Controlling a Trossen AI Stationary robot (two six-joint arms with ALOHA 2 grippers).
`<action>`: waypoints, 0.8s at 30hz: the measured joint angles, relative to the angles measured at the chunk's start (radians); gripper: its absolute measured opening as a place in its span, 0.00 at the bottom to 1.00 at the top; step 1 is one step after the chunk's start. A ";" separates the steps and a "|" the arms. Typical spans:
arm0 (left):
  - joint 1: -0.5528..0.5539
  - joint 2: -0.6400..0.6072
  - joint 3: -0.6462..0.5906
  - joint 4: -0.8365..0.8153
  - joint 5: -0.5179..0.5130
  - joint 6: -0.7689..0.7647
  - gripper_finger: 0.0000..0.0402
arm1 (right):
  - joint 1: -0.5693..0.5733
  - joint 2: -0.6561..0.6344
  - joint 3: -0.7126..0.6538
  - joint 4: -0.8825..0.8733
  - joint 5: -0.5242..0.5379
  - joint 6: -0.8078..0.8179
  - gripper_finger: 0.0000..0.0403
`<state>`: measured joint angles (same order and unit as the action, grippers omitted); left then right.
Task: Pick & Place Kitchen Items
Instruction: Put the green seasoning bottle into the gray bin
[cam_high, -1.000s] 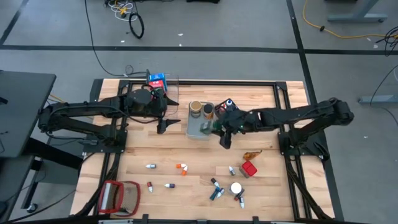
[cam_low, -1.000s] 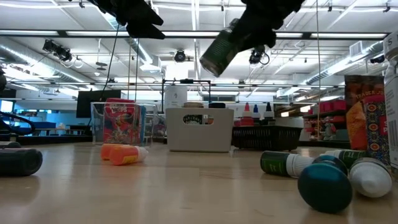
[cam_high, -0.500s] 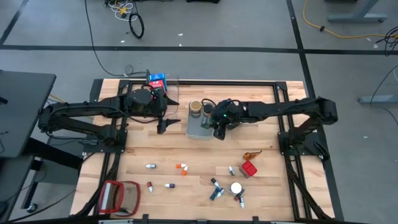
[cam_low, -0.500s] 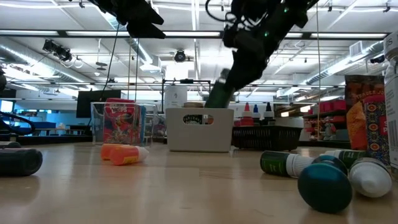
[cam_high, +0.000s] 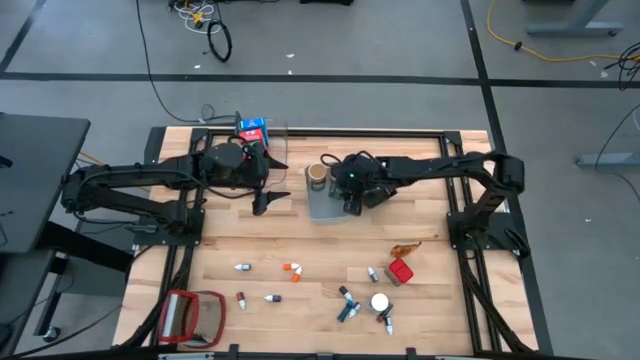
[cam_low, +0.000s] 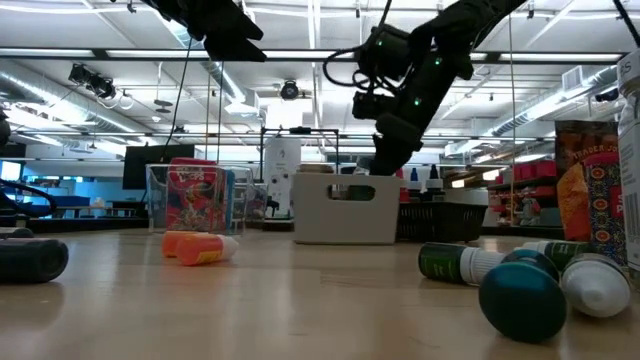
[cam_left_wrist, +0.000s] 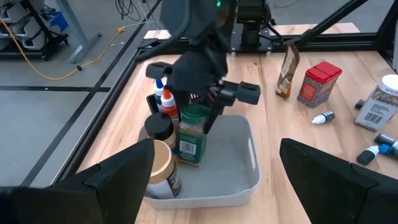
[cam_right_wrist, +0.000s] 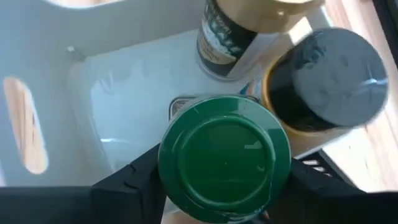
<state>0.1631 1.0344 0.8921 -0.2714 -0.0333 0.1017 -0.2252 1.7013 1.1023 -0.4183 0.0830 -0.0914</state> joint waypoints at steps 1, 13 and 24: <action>0.000 0.000 0.000 0.000 0.000 0.000 0.88 | -0.003 0.003 0.000 0.004 -0.007 -0.023 0.54; 0.000 0.000 0.000 0.000 0.000 0.000 0.88 | -0.013 0.010 0.000 0.019 0.030 -0.176 0.57; 0.000 0.000 0.000 -0.002 0.000 0.000 0.88 | -0.013 0.010 0.000 0.039 0.119 -0.180 0.57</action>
<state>0.1631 1.0344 0.8921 -0.2729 -0.0331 0.1013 -0.2379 1.7111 1.1023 -0.3798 0.2017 -0.2714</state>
